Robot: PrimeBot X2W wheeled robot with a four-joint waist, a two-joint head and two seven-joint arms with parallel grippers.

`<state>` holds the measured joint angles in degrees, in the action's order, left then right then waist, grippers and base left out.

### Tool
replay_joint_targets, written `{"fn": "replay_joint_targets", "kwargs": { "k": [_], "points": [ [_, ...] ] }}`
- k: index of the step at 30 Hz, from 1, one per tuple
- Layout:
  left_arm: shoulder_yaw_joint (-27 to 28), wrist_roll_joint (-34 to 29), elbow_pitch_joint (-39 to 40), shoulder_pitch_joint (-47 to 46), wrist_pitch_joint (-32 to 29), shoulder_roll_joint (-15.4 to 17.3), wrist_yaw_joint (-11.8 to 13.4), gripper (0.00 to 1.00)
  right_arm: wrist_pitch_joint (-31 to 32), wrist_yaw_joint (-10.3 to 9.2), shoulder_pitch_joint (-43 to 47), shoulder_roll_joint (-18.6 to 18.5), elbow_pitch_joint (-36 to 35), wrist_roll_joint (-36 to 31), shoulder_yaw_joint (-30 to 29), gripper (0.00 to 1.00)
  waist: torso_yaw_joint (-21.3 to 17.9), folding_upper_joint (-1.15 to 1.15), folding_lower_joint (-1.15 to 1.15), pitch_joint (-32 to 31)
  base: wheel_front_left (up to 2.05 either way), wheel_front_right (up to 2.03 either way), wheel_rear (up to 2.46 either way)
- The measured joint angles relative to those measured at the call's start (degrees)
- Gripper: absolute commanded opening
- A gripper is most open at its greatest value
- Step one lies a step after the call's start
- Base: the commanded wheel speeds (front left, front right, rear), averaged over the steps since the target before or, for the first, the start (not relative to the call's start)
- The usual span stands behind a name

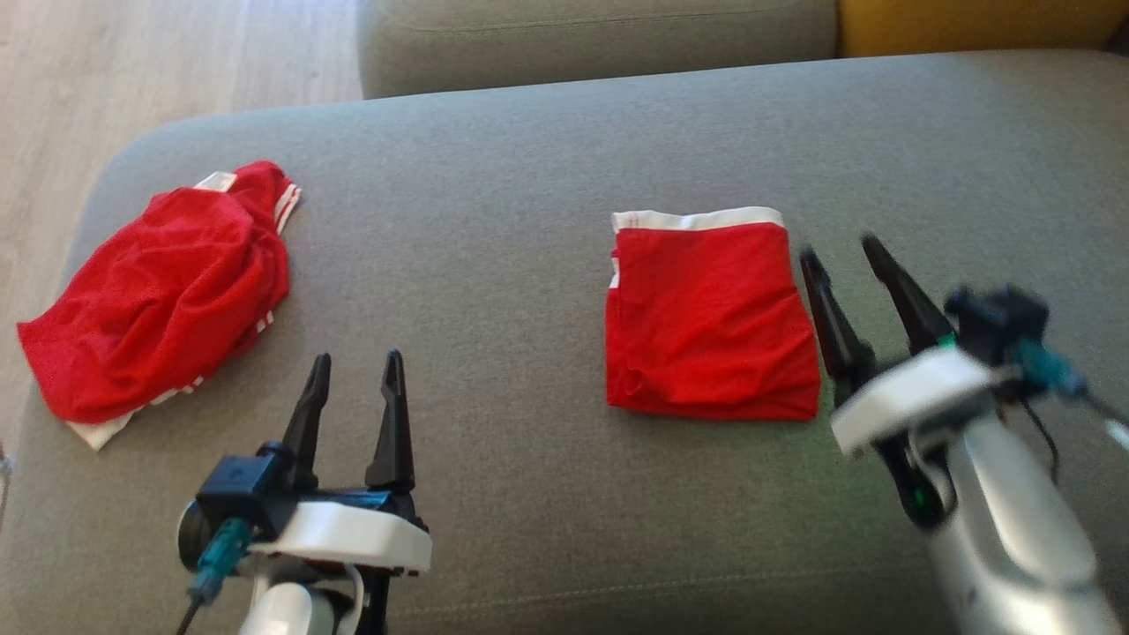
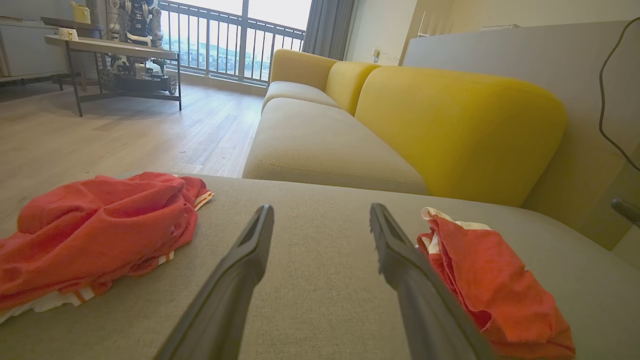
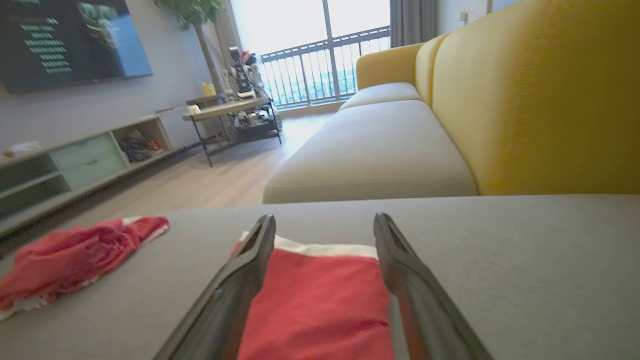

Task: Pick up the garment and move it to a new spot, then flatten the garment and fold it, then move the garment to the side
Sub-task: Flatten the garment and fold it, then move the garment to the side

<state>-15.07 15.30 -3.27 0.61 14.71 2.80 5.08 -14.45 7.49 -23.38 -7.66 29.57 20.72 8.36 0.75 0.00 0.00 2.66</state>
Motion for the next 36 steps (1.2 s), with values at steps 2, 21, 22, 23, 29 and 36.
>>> {"fn": "replay_joint_targets", "kwargs": {
  "k": [2,21,22,23,29,36],
  "points": [
    [0.4,0.0,0.6,-0.2,0.0,0.0,0.0,1.00,0.0,0.00,4.5,0.4,-3.9,-5.7,-2.7,1.00,-0.6,0.00,0.00,-0.1,0.00,0.00,0.00],
    [0.5,-2.5,0.7,1.1,0.0,0.0,0.9,1.00,0.0,0.01,16.5,4.6,-13.2,-14.4,-10.6,1.00,-2.1,0.00,0.00,0.5,0.00,0.00,0.00],
    [0.5,-2.6,0.7,1.1,0.0,0.0,0.9,1.00,0.0,0.01,16.5,4.6,-13.2,-14.5,-10.6,1.00,-2.0,0.00,0.00,0.8,0.00,0.00,0.00],
    [0.5,-2.6,0.6,1.1,0.0,0.0,0.9,1.00,0.0,0.01,16.4,4.6,-13.1,-14.9,-10.6,1.00,-1.9,0.00,0.00,1.0,0.00,0.00,0.00],
    [0.0,-2.7,0.1,0.5,0.0,0.0,0.3,1.00,0.2,0.00,12.9,4.7,-8.8,-15.4,-11.5,1.00,-1.1,0.00,0.00,3.3,0.00,0.00,0.00],
    [-0.4,-3.4,0.2,-2.4,0.0,0.0,-0.1,1.00,7.4,0.01,2.1,4.6,0.8,-6.1,-11.8,1.00,0.6,0.00,0.01,7.4,0.00,0.00,0.00]
  ]
}}
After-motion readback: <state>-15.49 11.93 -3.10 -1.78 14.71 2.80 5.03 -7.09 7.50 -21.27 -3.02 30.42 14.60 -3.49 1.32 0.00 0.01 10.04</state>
